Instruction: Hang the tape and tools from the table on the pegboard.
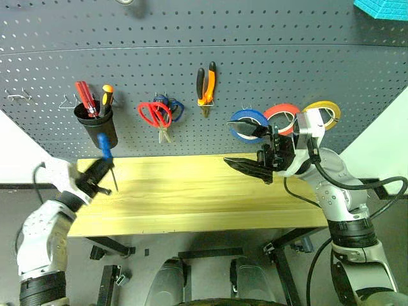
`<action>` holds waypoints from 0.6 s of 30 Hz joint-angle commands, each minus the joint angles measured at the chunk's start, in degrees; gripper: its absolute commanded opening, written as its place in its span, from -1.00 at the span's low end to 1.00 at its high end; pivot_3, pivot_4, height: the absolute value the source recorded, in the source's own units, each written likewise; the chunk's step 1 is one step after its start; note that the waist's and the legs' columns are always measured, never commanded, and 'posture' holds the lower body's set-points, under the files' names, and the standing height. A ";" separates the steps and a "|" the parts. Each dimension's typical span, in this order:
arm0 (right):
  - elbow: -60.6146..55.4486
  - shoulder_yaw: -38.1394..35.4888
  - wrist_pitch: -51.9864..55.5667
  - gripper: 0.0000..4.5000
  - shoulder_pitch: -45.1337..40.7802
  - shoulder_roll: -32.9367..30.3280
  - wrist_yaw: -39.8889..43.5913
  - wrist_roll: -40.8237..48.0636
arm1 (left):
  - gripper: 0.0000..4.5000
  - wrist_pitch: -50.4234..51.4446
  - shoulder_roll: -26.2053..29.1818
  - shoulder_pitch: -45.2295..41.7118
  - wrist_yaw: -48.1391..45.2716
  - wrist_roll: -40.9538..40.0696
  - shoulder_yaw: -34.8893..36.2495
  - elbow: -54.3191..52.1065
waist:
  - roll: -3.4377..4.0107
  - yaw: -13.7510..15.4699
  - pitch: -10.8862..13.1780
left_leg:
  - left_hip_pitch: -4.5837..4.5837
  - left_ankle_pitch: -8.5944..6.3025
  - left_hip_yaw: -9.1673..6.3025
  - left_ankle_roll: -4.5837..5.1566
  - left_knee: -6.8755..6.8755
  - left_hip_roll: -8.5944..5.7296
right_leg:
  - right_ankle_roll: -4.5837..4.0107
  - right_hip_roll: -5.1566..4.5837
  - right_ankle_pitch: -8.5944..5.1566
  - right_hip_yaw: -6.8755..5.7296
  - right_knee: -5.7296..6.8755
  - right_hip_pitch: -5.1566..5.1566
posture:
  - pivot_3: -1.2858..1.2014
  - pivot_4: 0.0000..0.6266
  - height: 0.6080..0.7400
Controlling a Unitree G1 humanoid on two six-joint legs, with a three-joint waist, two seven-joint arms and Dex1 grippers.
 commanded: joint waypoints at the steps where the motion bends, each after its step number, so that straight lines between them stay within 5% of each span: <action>1: -0.20 -0.59 -0.11 1.00 -0.85 0.41 0.83 -0.21 | -0.77 -2.15 1.00 -3.91 0.40 -6.21 4.01 -6.55 | 0.00 0.06 0.00 | -0.01 0.00 0.01 0.00 0.00 0.00 | 0.02 0.00 0.01 0.00 -0.01 0.00 | 0.02 -0.83 1.00; 8: 0.16 -0.59 0.26 1.00 -0.64 1.22 0.49 -1.21 | -0.77 -7.67 7.42 -20.77 7.22 -1.29 4.91 -2.48 | -0.09 -0.03 -0.06 | 0.03 0.01 0.00 0.02 0.17 0.00 | 0.27 0.08 0.03 0.00 0.08 0.08 | 0.02 -0.85 1.00; 18: -0.21 -1.36 -0.11 1.00 1.23 1.70 -0.51 -2.47 | -0.77 -24.22 9.09 -35.17 7.95 11.68 -0.85 24.75 | -0.19 -0.01 -0.20 | 0.12 0.02 0.04 0.02 0.09 0.00 | 0.26 0.12 0.14 0.05 0.09 0.13 | 0.00 -0.88 1.00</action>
